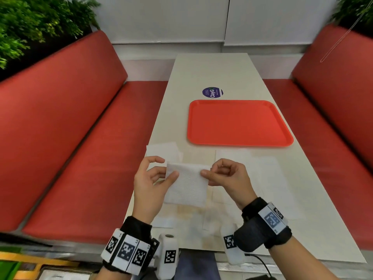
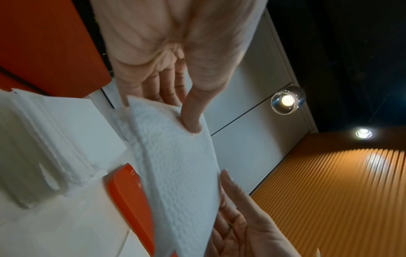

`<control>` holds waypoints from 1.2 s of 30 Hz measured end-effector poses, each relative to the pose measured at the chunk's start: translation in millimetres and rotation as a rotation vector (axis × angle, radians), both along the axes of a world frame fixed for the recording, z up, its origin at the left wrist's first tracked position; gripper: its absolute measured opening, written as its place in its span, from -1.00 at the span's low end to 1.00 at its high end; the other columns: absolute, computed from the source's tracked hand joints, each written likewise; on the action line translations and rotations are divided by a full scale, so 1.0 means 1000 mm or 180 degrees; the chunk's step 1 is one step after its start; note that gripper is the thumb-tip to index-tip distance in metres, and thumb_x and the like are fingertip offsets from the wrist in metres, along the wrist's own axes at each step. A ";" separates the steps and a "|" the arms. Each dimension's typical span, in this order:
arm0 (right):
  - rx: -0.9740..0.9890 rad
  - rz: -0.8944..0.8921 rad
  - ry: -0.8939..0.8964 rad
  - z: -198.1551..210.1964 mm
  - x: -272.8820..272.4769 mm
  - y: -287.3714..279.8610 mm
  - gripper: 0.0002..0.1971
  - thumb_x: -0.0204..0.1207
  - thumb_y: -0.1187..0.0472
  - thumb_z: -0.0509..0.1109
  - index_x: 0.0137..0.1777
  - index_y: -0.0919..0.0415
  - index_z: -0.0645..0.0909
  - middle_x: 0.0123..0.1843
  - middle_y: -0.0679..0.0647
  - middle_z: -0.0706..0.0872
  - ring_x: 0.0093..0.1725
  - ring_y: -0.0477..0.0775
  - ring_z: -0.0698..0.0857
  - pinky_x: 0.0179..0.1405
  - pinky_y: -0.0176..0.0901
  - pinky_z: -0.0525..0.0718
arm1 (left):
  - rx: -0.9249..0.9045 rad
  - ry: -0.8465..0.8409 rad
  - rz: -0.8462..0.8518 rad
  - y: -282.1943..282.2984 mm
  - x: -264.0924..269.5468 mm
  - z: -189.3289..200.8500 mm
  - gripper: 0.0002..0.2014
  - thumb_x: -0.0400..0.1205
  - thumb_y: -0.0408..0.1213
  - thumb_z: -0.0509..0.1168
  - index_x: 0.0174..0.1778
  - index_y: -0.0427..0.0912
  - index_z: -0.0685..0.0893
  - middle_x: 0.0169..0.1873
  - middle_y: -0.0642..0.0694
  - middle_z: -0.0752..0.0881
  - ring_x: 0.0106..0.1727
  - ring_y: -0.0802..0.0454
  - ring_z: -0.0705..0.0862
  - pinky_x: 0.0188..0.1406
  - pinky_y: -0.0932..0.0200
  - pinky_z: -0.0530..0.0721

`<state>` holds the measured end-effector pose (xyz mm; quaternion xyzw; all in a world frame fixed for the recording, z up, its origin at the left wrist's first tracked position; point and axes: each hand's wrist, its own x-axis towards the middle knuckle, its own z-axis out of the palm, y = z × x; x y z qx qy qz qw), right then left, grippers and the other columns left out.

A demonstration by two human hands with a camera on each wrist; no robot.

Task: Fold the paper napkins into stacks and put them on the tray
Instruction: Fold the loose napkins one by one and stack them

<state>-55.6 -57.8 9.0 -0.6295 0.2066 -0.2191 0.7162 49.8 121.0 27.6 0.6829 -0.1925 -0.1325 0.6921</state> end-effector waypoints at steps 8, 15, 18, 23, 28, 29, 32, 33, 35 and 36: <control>-0.1009 0.0643 0.0140 0.015 0.010 0.000 -0.83 0.38 0.13 0.62 -0.05 0.12 0.84 -0.15 0.01 0.87 -0.07 0.00 0.79 0.08 -0.03 0.62 | 0.0195 -0.0087 -0.0495 -0.004 -0.010 0.003 -0.55 0.43 -0.48 0.55 0.15 -0.12 0.57 -0.27 -0.21 0.79 -0.18 -0.07 0.78 -0.17 0.19 0.68; -0.1065 0.0792 0.0099 0.016 0.011 0.000 -0.86 0.40 0.16 0.61 -0.17 0.24 0.85 -0.22 0.05 0.87 -0.18 -0.07 0.77 -0.02 -0.19 0.65 | 0.0404 -0.0312 -0.0598 -0.005 -0.013 0.008 -0.77 0.43 -0.18 0.58 -0.01 -0.03 0.80 -0.22 -0.08 0.81 -0.13 -0.02 0.78 -0.18 0.20 0.73; -0.1058 0.0961 0.0147 0.015 0.015 0.005 -0.85 0.41 0.15 0.61 -0.15 0.24 0.85 -0.20 0.06 0.87 -0.17 -0.04 0.77 0.00 -0.19 0.66 | 0.0491 -0.0542 -0.0487 -0.004 -0.012 0.011 -0.95 0.53 -0.22 0.51 -0.18 -0.10 0.84 -0.27 -0.04 0.83 -0.15 -0.01 0.77 -0.16 0.18 0.74; -0.0636 0.1122 0.0231 0.005 0.021 0.012 -0.88 0.42 0.31 0.60 -0.10 0.36 0.83 -0.19 0.17 0.86 -0.19 0.12 0.78 -0.06 -0.12 0.74 | 0.0630 -0.0581 0.0047 0.027 0.008 -0.002 -0.89 0.51 -0.32 0.52 -0.31 -0.05 0.83 -0.36 -0.05 0.82 -0.27 0.01 0.77 -0.24 0.17 0.73; 0.0210 0.1881 0.0686 -0.034 0.016 0.036 -0.69 0.40 0.43 0.59 0.05 0.22 0.58 -0.39 0.20 0.73 -0.45 0.01 0.71 -0.26 -0.20 0.70 | 0.0911 0.0003 0.0330 0.064 0.002 -0.043 -0.90 0.58 -0.22 0.46 -0.26 -0.04 0.77 -0.40 -0.14 0.80 -0.37 0.03 0.68 -0.41 0.26 0.59; 0.0334 0.1925 0.0782 -0.039 0.015 0.041 -0.65 0.39 0.46 0.58 0.00 0.19 0.49 -0.38 0.23 0.70 -0.47 0.02 0.69 -0.30 -0.18 0.71 | 0.0984 0.0128 0.0333 0.068 -0.004 -0.049 -0.91 0.61 -0.20 0.42 -0.21 -0.04 0.73 -0.40 -0.17 0.80 -0.39 0.01 0.67 -0.44 0.24 0.56; 0.0422 0.1523 0.0967 -0.050 0.022 0.049 -0.66 0.37 0.50 0.58 -0.22 0.19 0.46 -0.35 0.26 0.64 -0.49 -0.01 0.67 -0.39 -0.19 0.70 | 0.1073 0.0487 0.0188 0.076 -0.011 -0.057 -0.85 0.64 -0.21 0.38 0.03 -0.03 0.53 -0.37 -0.21 0.81 -0.43 0.00 0.72 -0.47 0.22 0.56; 0.0328 0.1338 0.1015 -0.054 0.026 0.051 -0.70 0.36 0.49 0.59 -0.28 0.21 0.52 -0.39 0.23 0.64 -0.48 -0.02 0.67 -0.37 -0.19 0.70 | 0.1084 0.0532 0.0110 0.078 -0.008 -0.059 -0.78 0.63 -0.24 0.40 0.07 -0.02 0.49 -0.38 -0.17 0.80 -0.46 0.05 0.69 -0.47 0.24 0.55; -0.0007 0.1127 0.1089 -0.061 0.035 0.053 -0.82 0.33 0.44 0.63 -0.30 0.25 0.67 -0.45 0.12 0.66 -0.46 -0.03 0.68 -0.29 -0.16 0.71 | 0.1164 0.0438 0.0043 0.082 0.001 -0.065 -0.72 0.59 -0.33 0.45 0.09 -0.01 0.51 -0.39 -0.10 0.70 -0.49 0.12 0.57 -0.46 0.32 0.48; -0.0192 0.1085 0.1098 -0.063 0.039 0.054 -0.87 0.33 0.42 0.63 -0.26 0.27 0.74 -0.46 0.07 0.66 -0.46 -0.07 0.67 -0.28 -0.19 0.70 | 0.1259 0.0309 0.0067 0.082 0.007 -0.068 -0.74 0.56 -0.37 0.47 0.04 -0.02 0.57 -0.36 -0.10 0.67 -0.47 0.14 0.55 -0.43 0.34 0.49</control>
